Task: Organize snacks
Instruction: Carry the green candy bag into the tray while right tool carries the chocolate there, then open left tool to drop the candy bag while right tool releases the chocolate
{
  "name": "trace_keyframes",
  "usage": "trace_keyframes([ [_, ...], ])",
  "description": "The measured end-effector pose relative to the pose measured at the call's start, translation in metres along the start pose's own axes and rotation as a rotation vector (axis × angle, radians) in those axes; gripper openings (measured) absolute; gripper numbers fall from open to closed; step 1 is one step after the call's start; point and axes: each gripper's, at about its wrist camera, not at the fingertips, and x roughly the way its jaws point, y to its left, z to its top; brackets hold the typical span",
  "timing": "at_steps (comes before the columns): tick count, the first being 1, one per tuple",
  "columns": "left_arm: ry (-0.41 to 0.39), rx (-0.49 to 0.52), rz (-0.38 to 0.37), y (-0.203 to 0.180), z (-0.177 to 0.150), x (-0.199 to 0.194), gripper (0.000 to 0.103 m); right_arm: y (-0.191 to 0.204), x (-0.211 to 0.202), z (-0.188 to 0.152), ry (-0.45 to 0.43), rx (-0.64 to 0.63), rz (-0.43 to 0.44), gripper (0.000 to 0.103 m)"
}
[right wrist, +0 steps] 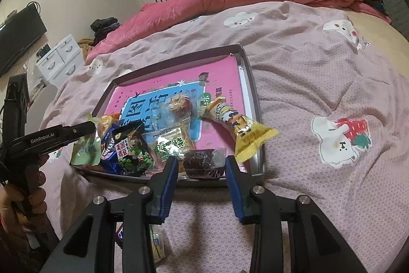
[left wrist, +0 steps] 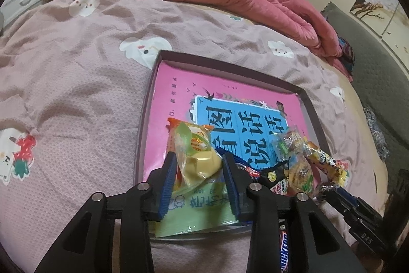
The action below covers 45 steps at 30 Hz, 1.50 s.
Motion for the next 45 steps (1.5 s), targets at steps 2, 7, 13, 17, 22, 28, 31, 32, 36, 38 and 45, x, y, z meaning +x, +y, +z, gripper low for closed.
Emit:
trace_keyframes([
  [2,-0.008,0.004,0.004,0.000,0.001,-0.002,0.044,0.000,0.000,0.000,0.001,0.000,0.001,0.038],
  [7,-0.021,0.000,0.014,0.003,0.003,-0.005,0.052,0.000,-0.001,0.000,-0.002,0.004,0.003,0.038],
  [13,-0.037,0.007,0.019,0.001,0.005,-0.011,0.058,-0.001,-0.004,0.002,-0.016,0.011,0.015,0.038],
  [17,-0.045,0.011,0.019,0.000,0.006,-0.015,0.060,-0.002,-0.006,0.002,-0.021,0.023,0.030,0.043],
  [22,-0.063,0.014,0.022,-0.002,0.007,-0.023,0.063,-0.001,-0.010,0.003,-0.035,0.024,0.038,0.043],
  [28,-0.070,0.015,0.009,-0.004,0.008,-0.032,0.068,0.003,-0.014,0.004,-0.049,0.006,0.049,0.044],
  [31,-0.073,0.023,0.001,-0.008,0.007,-0.038,0.069,0.006,-0.017,0.002,-0.048,-0.005,0.056,0.045],
  [32,-0.075,0.028,-0.004,-0.010,0.006,-0.041,0.070,0.006,-0.018,0.002,-0.048,-0.008,0.057,0.045],
  [36,-0.077,0.050,-0.013,-0.016,0.003,-0.049,0.070,0.011,-0.025,-0.001,-0.048,-0.026,0.068,0.046],
  [38,-0.078,0.060,-0.012,-0.020,0.000,-0.054,0.070,0.013,-0.028,-0.003,-0.048,-0.032,0.081,0.047],
  [45,-0.071,0.094,-0.014,-0.032,-0.009,-0.064,0.071,0.022,-0.034,-0.010,-0.013,-0.047,0.115,0.051],
])
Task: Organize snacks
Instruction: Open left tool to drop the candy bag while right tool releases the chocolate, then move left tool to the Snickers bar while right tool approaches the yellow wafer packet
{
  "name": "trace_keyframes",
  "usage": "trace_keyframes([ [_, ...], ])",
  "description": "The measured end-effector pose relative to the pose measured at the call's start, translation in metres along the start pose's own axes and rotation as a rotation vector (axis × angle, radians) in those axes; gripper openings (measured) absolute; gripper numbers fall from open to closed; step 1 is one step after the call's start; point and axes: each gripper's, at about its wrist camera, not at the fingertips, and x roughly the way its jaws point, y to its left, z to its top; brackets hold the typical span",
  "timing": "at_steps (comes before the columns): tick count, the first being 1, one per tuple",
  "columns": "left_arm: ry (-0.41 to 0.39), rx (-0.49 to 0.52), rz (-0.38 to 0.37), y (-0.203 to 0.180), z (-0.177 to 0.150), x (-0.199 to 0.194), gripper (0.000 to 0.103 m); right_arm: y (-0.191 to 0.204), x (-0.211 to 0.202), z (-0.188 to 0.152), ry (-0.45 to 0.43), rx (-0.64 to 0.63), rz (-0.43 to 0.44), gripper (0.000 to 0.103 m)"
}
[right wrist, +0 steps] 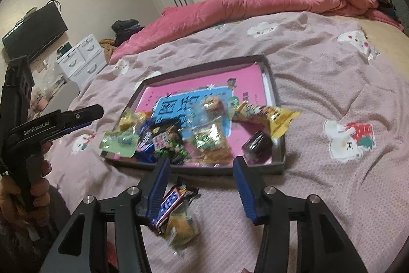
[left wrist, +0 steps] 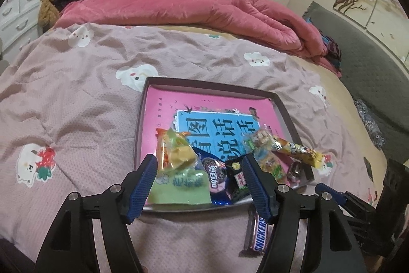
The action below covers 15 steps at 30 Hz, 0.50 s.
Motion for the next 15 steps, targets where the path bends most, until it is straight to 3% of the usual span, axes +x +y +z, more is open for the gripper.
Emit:
trace_keyframes([
  [15,0.046,0.083,-0.010,-0.024,-0.018,-0.006,0.071,0.010,0.005,-0.022,0.131,-0.003,0.007,0.052],
])
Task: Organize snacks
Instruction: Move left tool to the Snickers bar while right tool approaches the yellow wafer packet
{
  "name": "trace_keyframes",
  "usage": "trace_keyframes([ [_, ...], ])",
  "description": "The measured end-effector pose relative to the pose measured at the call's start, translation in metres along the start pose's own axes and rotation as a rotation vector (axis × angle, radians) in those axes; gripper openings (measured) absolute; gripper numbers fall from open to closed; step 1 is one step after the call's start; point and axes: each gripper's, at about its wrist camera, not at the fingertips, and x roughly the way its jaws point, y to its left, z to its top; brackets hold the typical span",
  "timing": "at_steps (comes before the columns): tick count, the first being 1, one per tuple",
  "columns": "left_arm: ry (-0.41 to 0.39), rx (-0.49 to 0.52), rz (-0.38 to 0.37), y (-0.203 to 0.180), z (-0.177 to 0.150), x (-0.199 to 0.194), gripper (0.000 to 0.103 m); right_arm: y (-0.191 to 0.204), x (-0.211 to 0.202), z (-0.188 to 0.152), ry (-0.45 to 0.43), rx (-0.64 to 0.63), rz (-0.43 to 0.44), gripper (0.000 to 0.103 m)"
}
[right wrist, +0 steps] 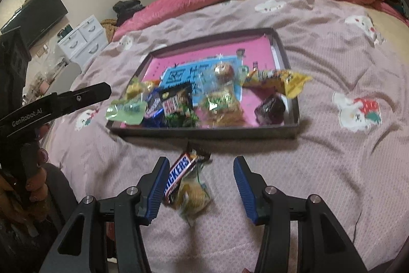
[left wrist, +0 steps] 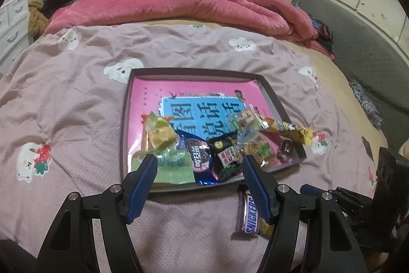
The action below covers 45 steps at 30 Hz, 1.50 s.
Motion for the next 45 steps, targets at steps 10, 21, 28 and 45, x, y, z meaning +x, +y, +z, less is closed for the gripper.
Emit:
trace_keyframes([
  [10,0.075,0.030,-0.042,-0.013,-0.017,0.009,0.071,0.006,0.010,-0.011,0.074,-0.003,0.031,0.052],
  [21,0.184,0.062,-0.040,-0.022,-0.043,0.036,0.071,-0.002,0.032,-0.017,0.161,0.064,0.081,0.052],
  [28,0.247,0.054,-0.058,-0.024,-0.056,0.052,0.071,-0.016,0.042,-0.019,0.193,0.150,0.141,0.030],
  [45,0.308,0.115,-0.075,-0.051,-0.066,0.083,0.071,-0.033,0.022,-0.005,0.074,0.191,0.030,0.023],
])
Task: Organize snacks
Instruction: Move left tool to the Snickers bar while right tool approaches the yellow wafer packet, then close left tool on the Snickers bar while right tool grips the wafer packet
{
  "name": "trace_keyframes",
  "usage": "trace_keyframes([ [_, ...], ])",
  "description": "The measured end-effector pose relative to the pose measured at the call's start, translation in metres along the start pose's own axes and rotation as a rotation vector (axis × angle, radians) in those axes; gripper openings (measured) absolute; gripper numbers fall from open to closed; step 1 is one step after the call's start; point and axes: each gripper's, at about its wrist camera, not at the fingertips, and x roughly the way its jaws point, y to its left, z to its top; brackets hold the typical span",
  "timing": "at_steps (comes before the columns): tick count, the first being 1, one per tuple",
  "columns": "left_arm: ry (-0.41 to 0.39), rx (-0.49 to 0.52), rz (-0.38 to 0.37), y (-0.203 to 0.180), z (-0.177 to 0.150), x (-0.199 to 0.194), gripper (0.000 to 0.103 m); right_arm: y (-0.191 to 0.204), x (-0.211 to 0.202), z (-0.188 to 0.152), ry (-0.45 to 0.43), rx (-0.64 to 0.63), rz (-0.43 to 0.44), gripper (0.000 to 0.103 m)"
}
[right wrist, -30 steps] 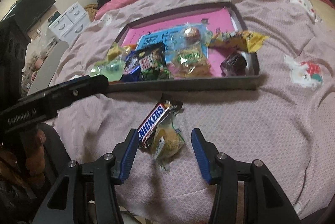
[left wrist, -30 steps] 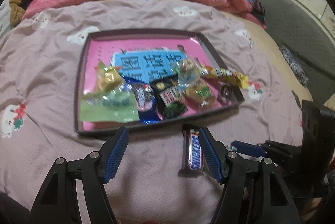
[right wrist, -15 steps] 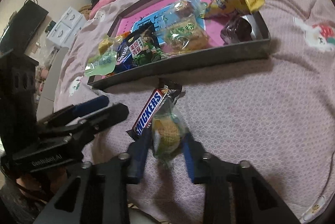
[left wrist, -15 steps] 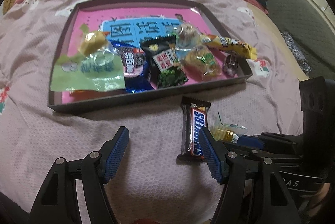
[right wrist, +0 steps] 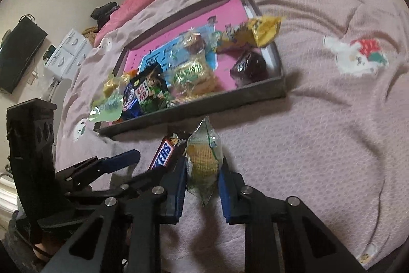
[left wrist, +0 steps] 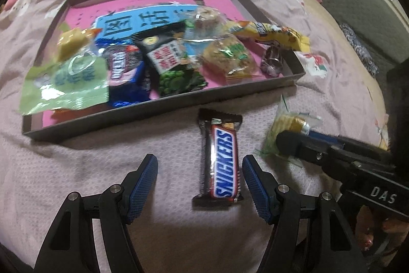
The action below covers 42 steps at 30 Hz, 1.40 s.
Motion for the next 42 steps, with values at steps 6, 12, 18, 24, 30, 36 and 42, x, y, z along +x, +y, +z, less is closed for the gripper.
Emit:
trace_keyframes([
  [6,0.006,0.050,0.043,-0.013,0.001,0.010,0.041,0.004,-0.010,0.006,-0.063,-0.037,-0.026,0.023],
  [12,-0.016,0.043,0.012,-0.011,0.003,0.007,0.029,0.009,-0.015,0.008,-0.103,-0.063,-0.029,0.023],
  [18,-0.064,0.011,-0.036,-0.002,0.004,-0.014,0.029,0.014,-0.022,0.009,-0.147,-0.097,-0.028,0.023],
  [24,-0.109,-0.003,-0.057,-0.001,0.005,-0.037,0.029,0.018,-0.030,0.010,-0.194,-0.122,-0.022,0.023],
  [30,-0.156,-0.005,-0.023,0.000,0.008,-0.054,0.029,0.021,-0.036,0.011,-0.223,-0.134,-0.018,0.023],
  [36,-0.198,-0.032,0.008,0.012,0.015,-0.069,0.029,0.026,-0.041,0.011,-0.252,-0.156,-0.019,0.023],
  [42,-0.225,-0.059,0.029,0.023,0.021,-0.077,0.029,0.031,-0.044,0.013,-0.283,-0.187,-0.020,0.023],
])
